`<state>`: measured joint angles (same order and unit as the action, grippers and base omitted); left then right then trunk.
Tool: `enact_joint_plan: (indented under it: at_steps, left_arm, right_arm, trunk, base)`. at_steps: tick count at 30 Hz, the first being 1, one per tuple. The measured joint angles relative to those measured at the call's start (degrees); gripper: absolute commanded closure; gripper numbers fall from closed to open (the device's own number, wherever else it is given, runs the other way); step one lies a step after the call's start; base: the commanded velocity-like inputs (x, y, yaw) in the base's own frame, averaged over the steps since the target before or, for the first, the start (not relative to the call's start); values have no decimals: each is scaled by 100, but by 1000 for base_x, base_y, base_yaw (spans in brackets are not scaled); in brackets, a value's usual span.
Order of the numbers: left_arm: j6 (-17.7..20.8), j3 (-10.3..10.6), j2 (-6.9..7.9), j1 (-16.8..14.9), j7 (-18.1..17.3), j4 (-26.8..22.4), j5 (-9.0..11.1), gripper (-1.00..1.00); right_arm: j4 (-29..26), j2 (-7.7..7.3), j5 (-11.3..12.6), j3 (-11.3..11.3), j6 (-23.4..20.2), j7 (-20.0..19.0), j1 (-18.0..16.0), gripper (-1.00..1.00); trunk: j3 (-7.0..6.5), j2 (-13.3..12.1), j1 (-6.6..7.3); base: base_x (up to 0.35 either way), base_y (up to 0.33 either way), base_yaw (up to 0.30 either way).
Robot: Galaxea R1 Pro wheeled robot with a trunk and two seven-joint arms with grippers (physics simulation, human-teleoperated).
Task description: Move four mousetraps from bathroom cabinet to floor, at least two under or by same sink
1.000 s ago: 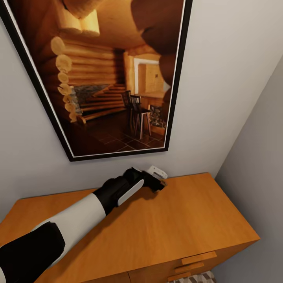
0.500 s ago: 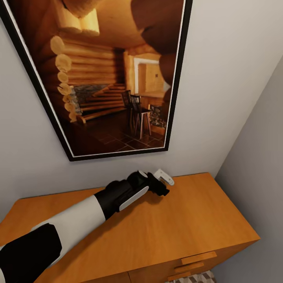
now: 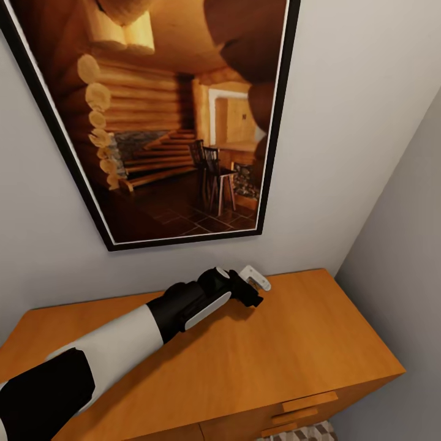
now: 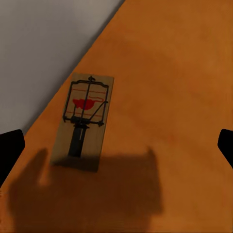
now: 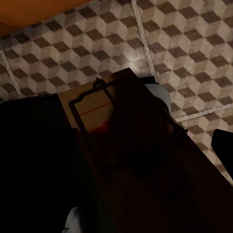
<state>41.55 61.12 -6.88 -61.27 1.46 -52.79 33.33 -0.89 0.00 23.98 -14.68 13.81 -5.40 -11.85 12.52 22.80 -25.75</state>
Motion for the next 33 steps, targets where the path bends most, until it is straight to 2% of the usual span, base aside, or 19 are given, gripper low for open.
enact_joint_plan:
  at_steps: [10, 17, 33]
  left_arm:
    - [-7, -25, 52, 0, -3, -21, 0, -100]
    - [-7, -29, 166, 0, -3, -297, 1, -100]
    - [-8, -17, 197, 0, -3, -403, 1, -100]
  right_arm:
    - [0, 0, 0, 0, -1, 0, 0, 100]
    - [0, 0, 0, 0, 0, -4, -1, 100]
    - [0, 0, 0, 0, 0, 0, -1, 100]
  trunk:
    - [20, 0, 0]
    - [21, 0, 0]
    - [35, 0, 0]
  base:
    - [0, 0, 0]
    - [0, 0, 0]
    - [0, 0, 0]
